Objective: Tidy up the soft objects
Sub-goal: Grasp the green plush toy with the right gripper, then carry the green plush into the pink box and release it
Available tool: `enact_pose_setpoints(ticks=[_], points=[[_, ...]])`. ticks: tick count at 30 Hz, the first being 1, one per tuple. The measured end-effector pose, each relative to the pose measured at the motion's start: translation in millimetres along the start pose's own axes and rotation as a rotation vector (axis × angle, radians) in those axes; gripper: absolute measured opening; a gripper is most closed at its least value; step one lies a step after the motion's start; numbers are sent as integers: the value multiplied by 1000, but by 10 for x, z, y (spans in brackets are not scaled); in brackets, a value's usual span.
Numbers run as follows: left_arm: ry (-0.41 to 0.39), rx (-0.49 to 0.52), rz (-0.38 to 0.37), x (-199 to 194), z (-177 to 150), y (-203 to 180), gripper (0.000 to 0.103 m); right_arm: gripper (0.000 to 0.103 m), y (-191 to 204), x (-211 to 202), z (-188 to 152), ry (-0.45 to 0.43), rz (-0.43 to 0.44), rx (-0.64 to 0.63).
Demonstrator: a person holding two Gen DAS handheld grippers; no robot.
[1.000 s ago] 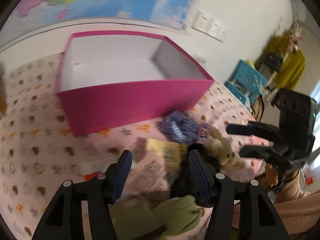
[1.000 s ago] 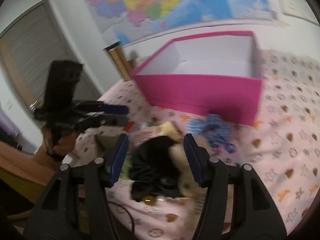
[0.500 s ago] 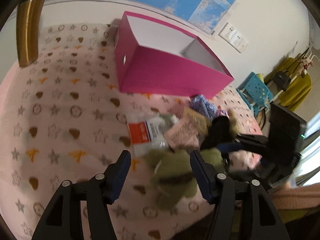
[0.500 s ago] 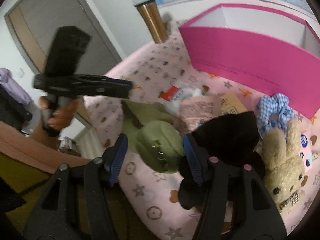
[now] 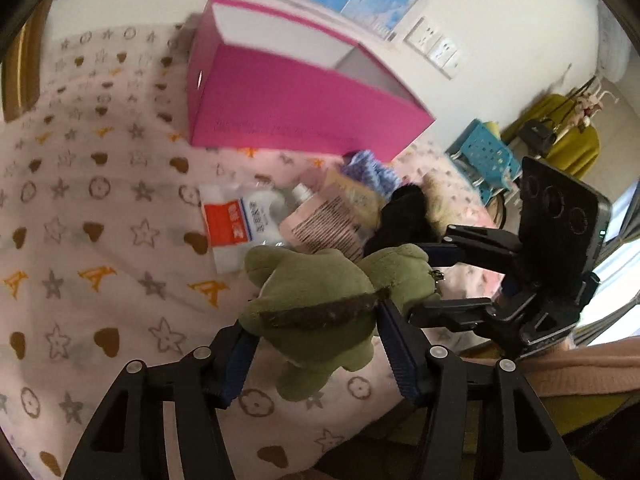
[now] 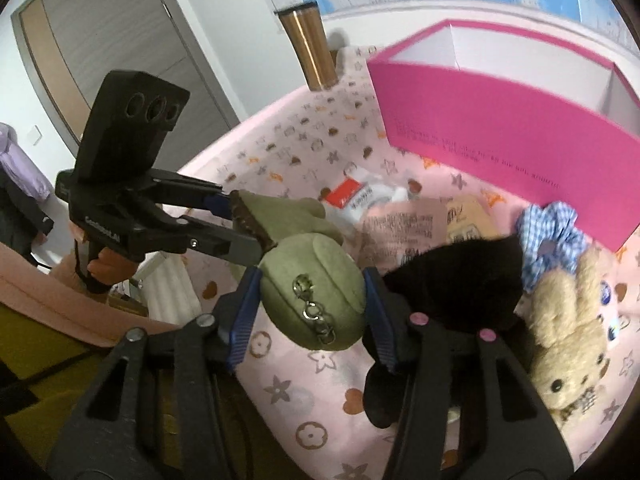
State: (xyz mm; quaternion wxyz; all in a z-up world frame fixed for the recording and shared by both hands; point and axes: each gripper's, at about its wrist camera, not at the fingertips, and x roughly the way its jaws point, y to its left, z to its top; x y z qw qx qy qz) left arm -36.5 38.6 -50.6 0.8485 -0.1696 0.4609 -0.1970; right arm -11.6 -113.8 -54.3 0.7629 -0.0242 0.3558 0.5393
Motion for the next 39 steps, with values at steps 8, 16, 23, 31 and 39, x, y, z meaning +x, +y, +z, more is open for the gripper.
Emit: enact_pose_setpoints(ticks=[8,16,23,31,39], points=[[-131,82,16,-456,209,-262,59,53,69,-325,355,-94,19,-59],[-260,169,65,-684,902,-451,59,53,-168,-639,994,-215,-39,-109],[-281,161,123,-522,1625,-354,59,53,-637,-584,1513,-239,-80,-76],[-203,99,147,-35,2025,8,59,53,-1206,-237,1704,-151,-93,-1],[-147,49,206,325,2201,235,59,54,-1526,88,1799,-78,-130,59]])
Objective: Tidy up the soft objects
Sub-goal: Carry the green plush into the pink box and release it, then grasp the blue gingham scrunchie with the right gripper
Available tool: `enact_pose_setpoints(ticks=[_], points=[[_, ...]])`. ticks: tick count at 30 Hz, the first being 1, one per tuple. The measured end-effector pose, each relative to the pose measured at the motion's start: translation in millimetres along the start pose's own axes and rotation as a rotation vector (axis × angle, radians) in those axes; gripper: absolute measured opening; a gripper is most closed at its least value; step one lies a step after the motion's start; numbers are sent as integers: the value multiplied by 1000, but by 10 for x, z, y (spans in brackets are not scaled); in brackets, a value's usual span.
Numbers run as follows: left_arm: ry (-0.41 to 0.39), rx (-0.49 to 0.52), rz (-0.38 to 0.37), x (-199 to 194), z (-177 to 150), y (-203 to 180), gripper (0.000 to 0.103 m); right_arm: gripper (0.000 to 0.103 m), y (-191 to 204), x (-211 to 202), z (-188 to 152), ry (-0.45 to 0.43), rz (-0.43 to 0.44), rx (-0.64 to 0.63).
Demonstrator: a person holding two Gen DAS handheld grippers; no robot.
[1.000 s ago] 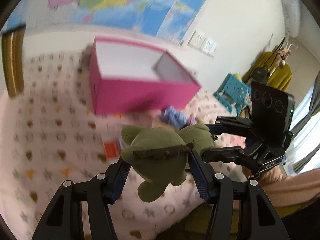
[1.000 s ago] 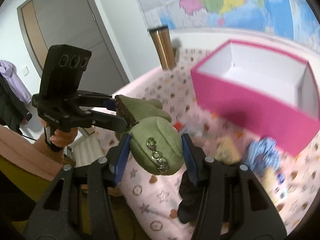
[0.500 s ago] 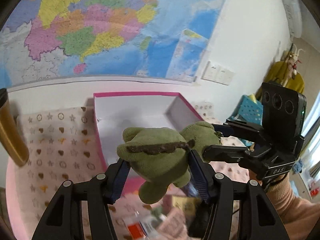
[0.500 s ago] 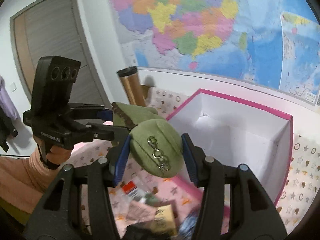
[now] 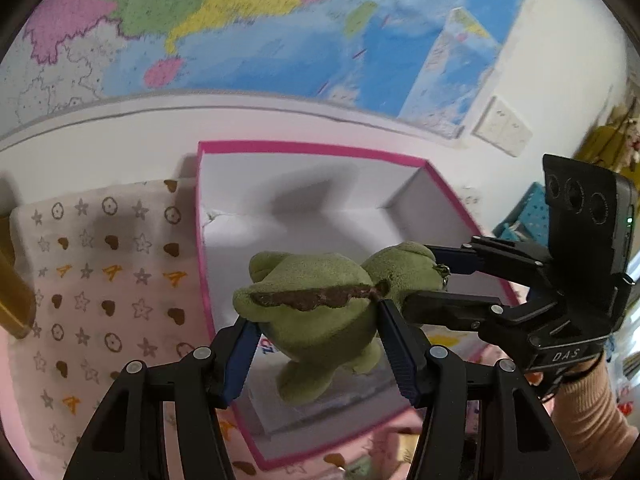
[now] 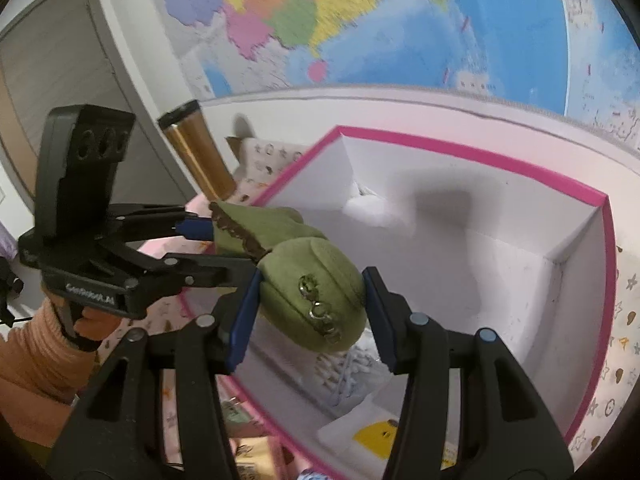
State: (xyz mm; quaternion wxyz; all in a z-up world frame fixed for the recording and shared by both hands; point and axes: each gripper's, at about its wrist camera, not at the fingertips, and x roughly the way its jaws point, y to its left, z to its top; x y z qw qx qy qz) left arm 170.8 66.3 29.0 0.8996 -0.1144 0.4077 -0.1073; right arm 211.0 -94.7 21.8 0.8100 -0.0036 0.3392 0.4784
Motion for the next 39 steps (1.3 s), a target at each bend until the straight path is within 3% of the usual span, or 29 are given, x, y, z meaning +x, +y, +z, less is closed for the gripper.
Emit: enact_pose_setpoints(ticks=[5,9,15,21,27,33,39], points=[[-10,-1,73,68,0,-8,59,59,-46,191,47,36,-96,35],[-66,-24,126,-25,-8,-21,59,59,-70,207,-2,32,-101,59],[-140,-12,143,-232,-134,-89,62,59,-24,-89,-139,-8,-67,82],[-189,48,26,-500,-322,-347,66,59,104,-659,-320,-95,-16,93],[-149,158,-115,-580,-611,-804,67,59,263,-1206,-600,-167,6,81],[-73,223,-171,-407,-867,-1088,67,59,242,-1424,-943,-148,-51,95],[29,191,-182,-43,-999,-1121,66,59,-14,-1307,-1293,-75,-81,186]])
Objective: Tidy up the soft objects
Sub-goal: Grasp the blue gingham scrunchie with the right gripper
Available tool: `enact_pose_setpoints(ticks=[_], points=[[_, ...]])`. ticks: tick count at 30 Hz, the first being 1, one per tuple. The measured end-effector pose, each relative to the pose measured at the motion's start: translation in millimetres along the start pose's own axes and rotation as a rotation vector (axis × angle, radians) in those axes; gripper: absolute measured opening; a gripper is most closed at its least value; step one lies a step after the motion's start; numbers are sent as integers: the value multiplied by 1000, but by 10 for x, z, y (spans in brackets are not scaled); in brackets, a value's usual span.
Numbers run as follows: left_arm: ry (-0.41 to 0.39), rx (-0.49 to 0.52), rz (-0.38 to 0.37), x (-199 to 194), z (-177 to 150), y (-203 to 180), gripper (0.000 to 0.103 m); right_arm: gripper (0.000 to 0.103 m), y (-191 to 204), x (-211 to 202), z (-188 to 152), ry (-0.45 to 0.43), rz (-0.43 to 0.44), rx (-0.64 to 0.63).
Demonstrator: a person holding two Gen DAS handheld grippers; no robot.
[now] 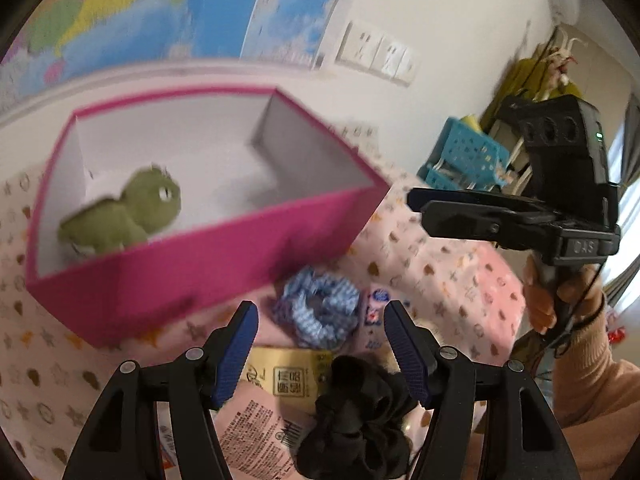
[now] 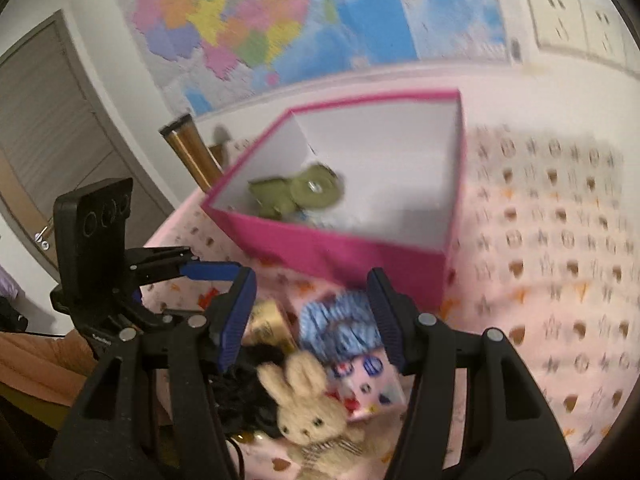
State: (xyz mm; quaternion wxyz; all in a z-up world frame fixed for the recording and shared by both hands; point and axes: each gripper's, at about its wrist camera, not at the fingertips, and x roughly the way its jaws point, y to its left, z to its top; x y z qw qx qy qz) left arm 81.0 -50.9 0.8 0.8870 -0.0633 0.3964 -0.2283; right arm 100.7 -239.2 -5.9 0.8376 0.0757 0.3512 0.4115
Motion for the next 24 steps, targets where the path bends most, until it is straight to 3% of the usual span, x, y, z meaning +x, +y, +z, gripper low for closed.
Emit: enact_pose_setpoints(ticks=[9,19,24], points=[[139,-110,-23,496,-113,187,58,59,-360,524,-278,136,-31,95],[189,-159,-84,745,-79,228,48,59,-379,889,-294,210,-58,56],[214,-163,-95,854,-53,222,41,42,-323,982,-323,227,-83,7]])
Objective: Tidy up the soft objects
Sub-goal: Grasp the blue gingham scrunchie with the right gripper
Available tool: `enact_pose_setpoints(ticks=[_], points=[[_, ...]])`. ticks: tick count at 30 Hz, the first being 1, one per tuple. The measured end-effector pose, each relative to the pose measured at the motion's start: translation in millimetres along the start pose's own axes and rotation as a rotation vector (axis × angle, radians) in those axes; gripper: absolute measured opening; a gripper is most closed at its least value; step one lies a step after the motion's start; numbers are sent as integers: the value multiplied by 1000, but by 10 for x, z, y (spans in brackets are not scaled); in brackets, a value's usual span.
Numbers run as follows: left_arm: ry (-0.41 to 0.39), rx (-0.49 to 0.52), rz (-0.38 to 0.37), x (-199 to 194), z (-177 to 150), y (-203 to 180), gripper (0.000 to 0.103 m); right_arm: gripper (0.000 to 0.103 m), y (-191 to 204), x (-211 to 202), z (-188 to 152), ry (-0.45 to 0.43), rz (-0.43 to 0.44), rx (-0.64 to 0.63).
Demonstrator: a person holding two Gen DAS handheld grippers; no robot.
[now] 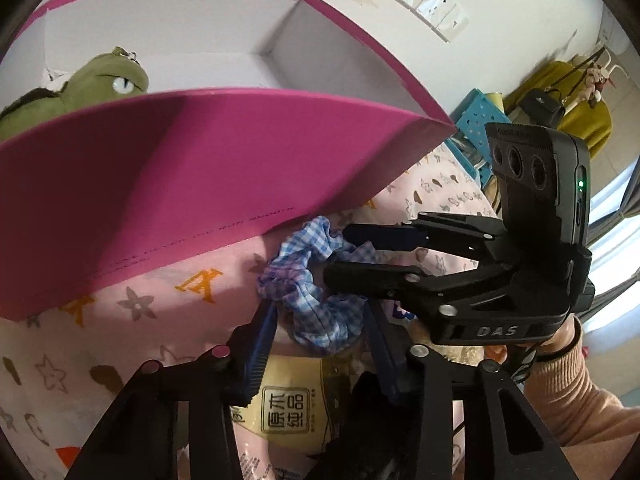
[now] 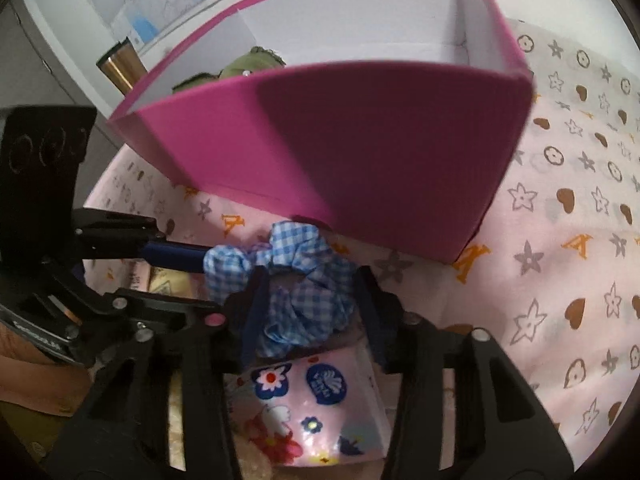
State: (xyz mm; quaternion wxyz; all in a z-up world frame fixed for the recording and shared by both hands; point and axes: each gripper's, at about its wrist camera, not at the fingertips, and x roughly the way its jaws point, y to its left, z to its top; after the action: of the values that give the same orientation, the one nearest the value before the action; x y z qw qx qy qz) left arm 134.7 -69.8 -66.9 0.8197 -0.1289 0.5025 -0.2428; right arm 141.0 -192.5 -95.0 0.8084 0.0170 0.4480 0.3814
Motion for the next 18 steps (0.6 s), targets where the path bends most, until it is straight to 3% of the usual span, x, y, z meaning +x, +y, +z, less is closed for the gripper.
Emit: enact_pose_setpoints(ticks=[1,3,4,8,18], points=[[6,3,-3,22,4,-4,38,37,1,3,5,0,-5,-4],[16,0,-6,73,25,-16,30,17,7,4,10,3,-16,-13],[25,-3,-6,98,31,-15,26,15,6,-11,5,-3,-17,-14],[32,-1,-11,158,68,-34,16,12,38,-120,-13,-43,-4,-22],[-70,74,-45,-130,71,-320,15,12,283,-686,-16,-197,19,-59]])
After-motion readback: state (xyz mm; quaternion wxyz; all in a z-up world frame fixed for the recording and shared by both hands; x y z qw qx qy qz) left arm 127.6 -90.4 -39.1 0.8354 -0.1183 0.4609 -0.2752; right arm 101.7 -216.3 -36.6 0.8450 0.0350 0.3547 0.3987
